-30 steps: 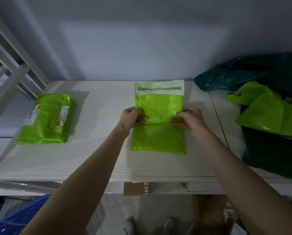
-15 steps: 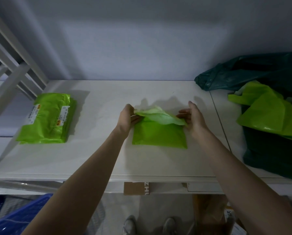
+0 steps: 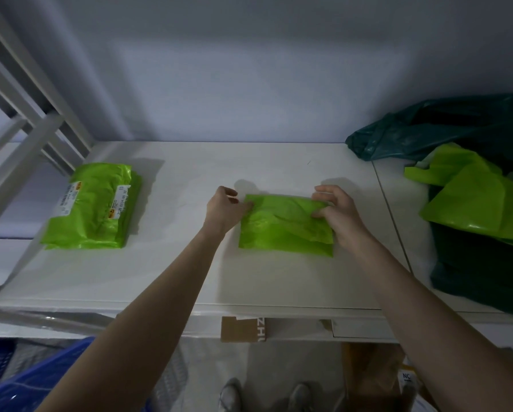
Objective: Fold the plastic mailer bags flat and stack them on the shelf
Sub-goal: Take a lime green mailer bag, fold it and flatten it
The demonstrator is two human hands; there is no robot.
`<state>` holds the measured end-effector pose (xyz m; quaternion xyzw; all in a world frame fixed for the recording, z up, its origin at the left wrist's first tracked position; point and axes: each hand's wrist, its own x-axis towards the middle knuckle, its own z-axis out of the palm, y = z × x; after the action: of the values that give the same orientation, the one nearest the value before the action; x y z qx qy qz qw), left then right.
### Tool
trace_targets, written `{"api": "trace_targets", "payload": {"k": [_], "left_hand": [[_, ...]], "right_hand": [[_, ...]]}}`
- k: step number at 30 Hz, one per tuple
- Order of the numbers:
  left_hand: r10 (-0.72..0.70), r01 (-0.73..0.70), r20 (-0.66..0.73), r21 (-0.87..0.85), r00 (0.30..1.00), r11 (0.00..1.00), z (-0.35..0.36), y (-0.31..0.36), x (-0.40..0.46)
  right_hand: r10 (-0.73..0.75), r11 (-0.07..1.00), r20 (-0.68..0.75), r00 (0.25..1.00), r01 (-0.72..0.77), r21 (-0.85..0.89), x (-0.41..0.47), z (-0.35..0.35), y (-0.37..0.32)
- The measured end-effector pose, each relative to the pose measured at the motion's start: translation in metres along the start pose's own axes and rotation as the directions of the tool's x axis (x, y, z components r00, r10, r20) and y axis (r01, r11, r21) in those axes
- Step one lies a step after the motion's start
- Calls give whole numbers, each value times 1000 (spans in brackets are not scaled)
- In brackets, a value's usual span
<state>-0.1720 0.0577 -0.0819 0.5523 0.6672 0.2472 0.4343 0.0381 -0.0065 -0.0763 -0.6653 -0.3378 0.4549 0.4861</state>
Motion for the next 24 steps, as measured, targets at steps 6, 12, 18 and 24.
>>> {"api": "trace_targets", "payload": {"k": [6, 12, 18, 24], "left_hand": [[-23, 20, 62, 51, 998, 998, 4, 1, -6], [44, -44, -15, 43, 999, 998, 13, -6, -18], [144, -134, -82, 110, 986, 985, 19, -2, -30], [205, -183, -111, 180, 973, 966, 28, -2, -40]], "right_hand": [[-118, 984, -57, 991, 109, -143, -3, 2, 5], [-181, 888, -185, 966, 80, -453, -8, -4, 6], [-57, 795, -217, 975, -87, -600, -15, -8, 10], [-135, 749, -182, 974, -19, -662, -18, -8, 10]]}}
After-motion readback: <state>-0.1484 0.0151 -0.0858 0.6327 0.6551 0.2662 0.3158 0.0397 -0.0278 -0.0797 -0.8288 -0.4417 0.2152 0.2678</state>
